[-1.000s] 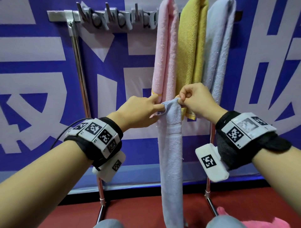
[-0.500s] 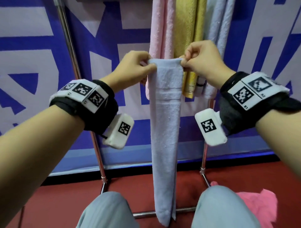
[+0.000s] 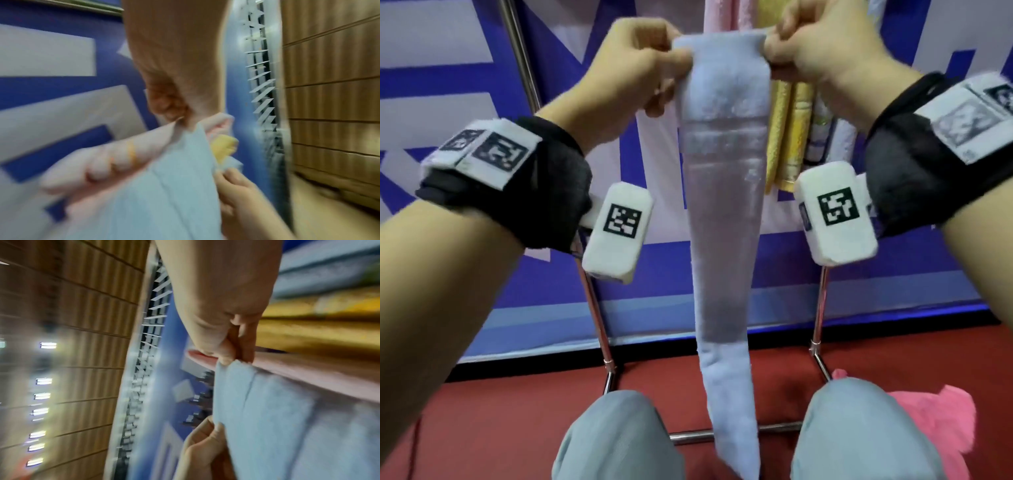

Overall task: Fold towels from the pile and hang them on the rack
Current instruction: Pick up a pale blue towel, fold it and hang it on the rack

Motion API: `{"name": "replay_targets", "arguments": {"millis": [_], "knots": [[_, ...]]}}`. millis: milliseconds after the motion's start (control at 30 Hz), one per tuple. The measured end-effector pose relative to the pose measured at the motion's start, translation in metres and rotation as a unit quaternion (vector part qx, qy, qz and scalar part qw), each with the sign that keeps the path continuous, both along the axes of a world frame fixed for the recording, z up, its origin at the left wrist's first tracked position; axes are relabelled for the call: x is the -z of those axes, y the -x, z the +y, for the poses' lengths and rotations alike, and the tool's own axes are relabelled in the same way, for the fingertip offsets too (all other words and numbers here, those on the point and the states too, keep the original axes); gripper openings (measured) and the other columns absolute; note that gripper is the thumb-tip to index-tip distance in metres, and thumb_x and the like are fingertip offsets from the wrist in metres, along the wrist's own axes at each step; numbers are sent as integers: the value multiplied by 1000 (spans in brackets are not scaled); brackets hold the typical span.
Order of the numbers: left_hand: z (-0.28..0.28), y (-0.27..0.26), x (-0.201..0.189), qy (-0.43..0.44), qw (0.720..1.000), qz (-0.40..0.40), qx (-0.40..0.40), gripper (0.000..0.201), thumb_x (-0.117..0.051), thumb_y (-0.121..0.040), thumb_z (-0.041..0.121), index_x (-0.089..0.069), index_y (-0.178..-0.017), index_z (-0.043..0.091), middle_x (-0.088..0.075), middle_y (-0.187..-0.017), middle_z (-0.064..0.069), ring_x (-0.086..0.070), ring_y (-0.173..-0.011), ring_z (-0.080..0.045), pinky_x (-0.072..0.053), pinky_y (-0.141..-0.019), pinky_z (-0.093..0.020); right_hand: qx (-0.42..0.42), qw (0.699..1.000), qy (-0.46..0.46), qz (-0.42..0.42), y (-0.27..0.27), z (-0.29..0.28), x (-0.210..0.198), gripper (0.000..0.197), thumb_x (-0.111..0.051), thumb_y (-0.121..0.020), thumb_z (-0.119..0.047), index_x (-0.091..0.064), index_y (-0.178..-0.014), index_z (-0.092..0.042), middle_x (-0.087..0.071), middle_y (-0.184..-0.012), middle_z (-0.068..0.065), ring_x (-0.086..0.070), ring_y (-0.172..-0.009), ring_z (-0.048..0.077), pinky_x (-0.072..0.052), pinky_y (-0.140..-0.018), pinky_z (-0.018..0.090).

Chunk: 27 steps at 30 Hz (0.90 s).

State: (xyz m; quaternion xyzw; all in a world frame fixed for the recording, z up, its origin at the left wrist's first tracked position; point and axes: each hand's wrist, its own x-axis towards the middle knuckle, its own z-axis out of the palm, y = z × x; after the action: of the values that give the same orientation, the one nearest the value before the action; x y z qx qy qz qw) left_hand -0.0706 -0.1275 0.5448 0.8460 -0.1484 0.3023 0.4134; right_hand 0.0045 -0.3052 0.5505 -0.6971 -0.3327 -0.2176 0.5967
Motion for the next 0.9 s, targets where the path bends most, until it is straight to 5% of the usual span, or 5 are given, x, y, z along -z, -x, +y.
{"name": "replay_targets", "arguments": {"millis": [100,200,533,733,900], "knots": [[8,-12,10,-47,993,65,-87,27,-48,-86,0,-51,-65,15,-48,-54,-2,-41,-39,-5,-35,-42,-21,51,996,64,19,-8,15,15,37,-60,-69,6,-47,-45,-20,-47,-55,-5,-50,-50,4,-55,-58,32],[16,-14,12,-5,995,88,-54,28,-45,-90,0,-50,-68,16,-52,-47,9,-44,-41,-4,-35,-43,-19,48,996,43,55,-12,21,22,41,-57,-73,12,-45,-49,-19,-47,-55,-2,-49,-49,5,-53,-53,27],[30,-15,14,57,993,106,-15,29,-41,-98,8,-51,-75,22,-54,-69,6,-50,-57,-2,-39,-53,-19,-23,998,29,52,5,29,15,41,-53,-78,17,-43,-54,-14,-46,-59,2,-53,-55,9,-56,-55,27],[27,-15,12,45,992,107,-55,29,-39,-81,-2,-48,-68,22,-50,-70,6,-48,-67,-5,-38,-61,-20,-1,999,32,44,4,33,16,41,-54,-76,17,-46,-52,-16,-49,-60,1,-56,-61,13,-59,-63,34],[10,-12,11,-15,992,86,-89,16,-41,-63,26,-45,-78,22,-46,-79,8,-43,-71,-8,-35,-62,-22,11,998,53,42,3,35,18,41,-56,-76,15,-46,-51,-16,-52,-61,1,-61,-64,17,-60,-68,42]]}}
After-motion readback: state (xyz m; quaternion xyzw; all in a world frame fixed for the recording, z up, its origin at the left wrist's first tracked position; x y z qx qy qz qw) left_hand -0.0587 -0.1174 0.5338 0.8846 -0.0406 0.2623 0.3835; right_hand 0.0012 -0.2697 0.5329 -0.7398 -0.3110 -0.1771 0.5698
